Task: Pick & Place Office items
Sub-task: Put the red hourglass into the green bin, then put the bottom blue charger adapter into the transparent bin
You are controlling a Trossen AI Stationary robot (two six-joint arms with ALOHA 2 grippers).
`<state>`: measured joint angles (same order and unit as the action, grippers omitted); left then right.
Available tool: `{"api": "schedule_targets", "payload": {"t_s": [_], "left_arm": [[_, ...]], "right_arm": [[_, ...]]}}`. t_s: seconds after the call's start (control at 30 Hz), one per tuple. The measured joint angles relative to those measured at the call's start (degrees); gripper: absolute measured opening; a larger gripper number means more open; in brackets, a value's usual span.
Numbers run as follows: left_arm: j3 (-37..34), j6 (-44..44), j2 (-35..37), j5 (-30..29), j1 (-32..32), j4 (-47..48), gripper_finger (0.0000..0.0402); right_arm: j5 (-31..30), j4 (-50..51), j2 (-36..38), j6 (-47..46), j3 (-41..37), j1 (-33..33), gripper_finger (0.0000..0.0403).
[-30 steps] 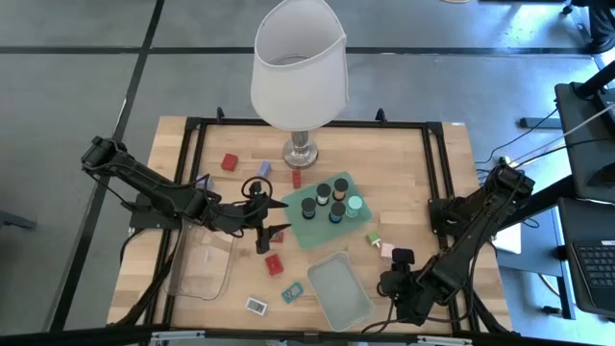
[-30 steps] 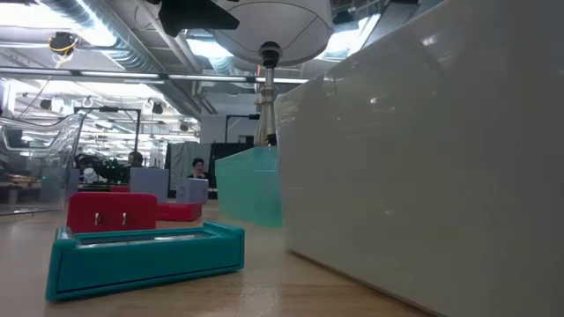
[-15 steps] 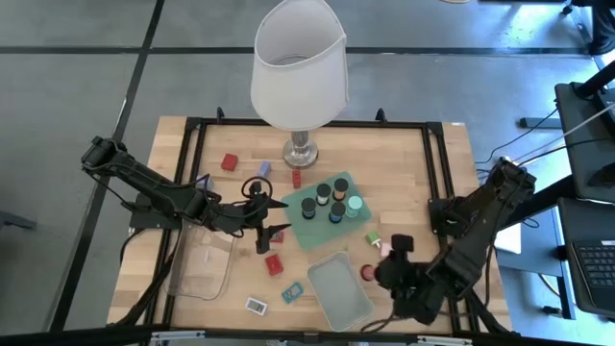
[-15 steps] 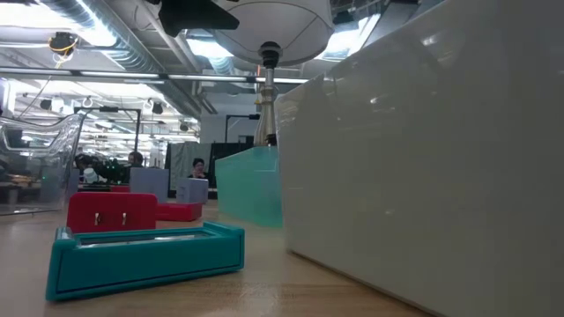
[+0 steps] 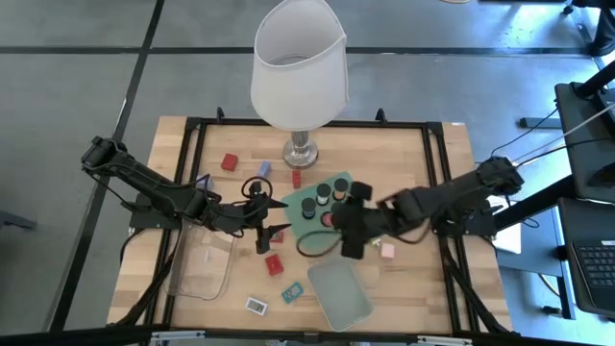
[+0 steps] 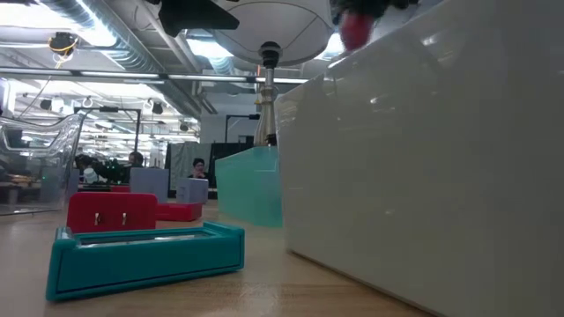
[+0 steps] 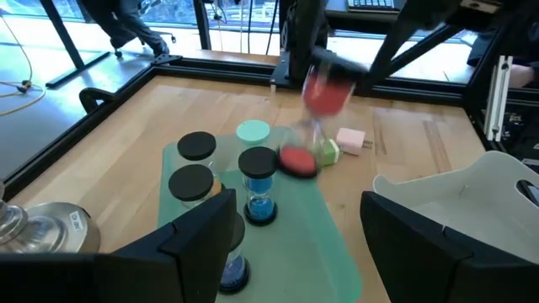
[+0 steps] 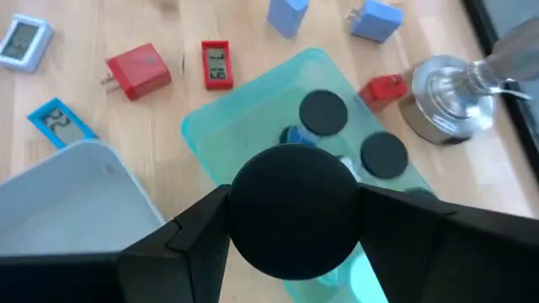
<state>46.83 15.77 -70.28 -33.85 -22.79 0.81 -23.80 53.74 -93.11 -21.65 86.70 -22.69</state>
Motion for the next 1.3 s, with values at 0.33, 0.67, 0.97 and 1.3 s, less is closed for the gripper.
{"api": "schedule_targets", "payload": {"t_s": [0.33, 0.67, 0.97, 1.3], "left_arm": [[0.0, 0.1, 0.0, 0.4, 0.0, 3.7, 0.0251], [0.0, 0.1, 0.0, 0.4, 0.0, 4.3, 0.0251], [0.0, 0.1, 0.0, 0.4, 0.0, 5.3, 0.0251], [0.0, 0.1, 0.0, 0.4, 0.0, 5.4, 0.0251]], "right_arm": [[8.7, -6.6, -10.8, 8.6, 0.0, 5.6, 0.0214], [12.4, -6.8, -16.0, 8.9, 0.0, 6.4, 0.0231], [10.9, -7.6, -16.1, 5.8, 0.0, 6.5, 0.0250], [10.2, -6.9, -15.5, 4.3, 0.0, 6.6, 0.0319]]}}
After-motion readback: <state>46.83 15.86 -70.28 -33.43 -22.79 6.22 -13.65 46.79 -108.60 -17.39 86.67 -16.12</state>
